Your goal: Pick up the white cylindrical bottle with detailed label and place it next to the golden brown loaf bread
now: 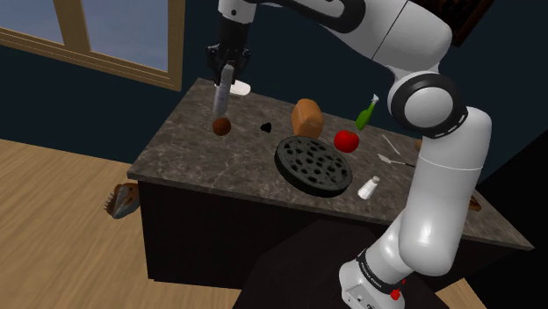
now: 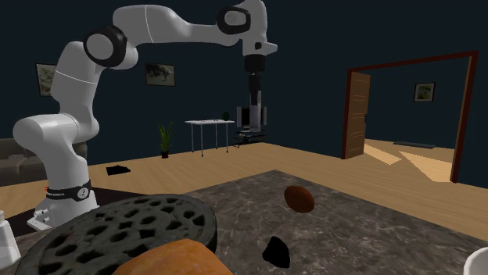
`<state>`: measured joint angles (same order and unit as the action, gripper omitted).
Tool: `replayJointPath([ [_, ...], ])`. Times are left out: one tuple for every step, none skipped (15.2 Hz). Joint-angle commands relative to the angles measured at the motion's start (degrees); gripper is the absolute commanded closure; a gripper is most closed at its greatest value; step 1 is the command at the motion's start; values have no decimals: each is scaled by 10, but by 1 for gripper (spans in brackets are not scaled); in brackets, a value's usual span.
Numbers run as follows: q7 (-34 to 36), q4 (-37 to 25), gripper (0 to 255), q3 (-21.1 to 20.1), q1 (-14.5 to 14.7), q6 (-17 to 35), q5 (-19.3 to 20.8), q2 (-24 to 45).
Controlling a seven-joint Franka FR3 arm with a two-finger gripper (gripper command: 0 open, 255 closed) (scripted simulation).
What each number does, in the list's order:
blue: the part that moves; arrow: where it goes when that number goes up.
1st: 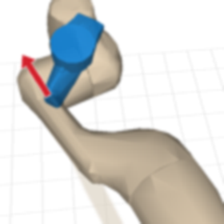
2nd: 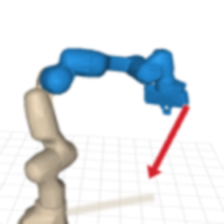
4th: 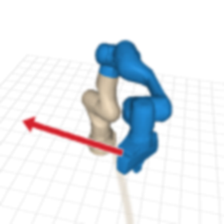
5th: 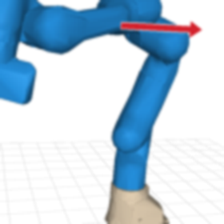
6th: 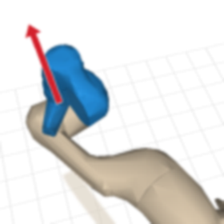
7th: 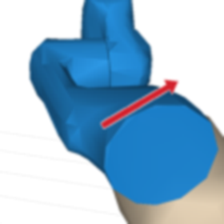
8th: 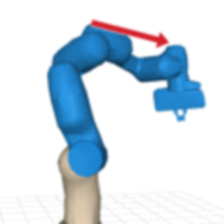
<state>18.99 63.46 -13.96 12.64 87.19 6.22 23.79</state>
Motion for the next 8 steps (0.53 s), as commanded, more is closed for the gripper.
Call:
replayJointPath([
  [-20, 47, 255, 4, -21, 15, -9, -33],
  [-32, 71, 255, 6, -33, 23, -14, -50],
  [-44, 94, 255, 10, -43, 30, -18, -66],
  [-56, 115, 255, 13, -53, 37, -23, -81],
  [-68, 134, 255, 17, -63, 43, -27, -95],
  [-81, 152, 255, 21, -73, 48, -30, -108],
  [-94, 168, 255, 26, -82, 53, -34, -121],
  [-107, 184, 255, 31, -90, 57, -37, -132],
])
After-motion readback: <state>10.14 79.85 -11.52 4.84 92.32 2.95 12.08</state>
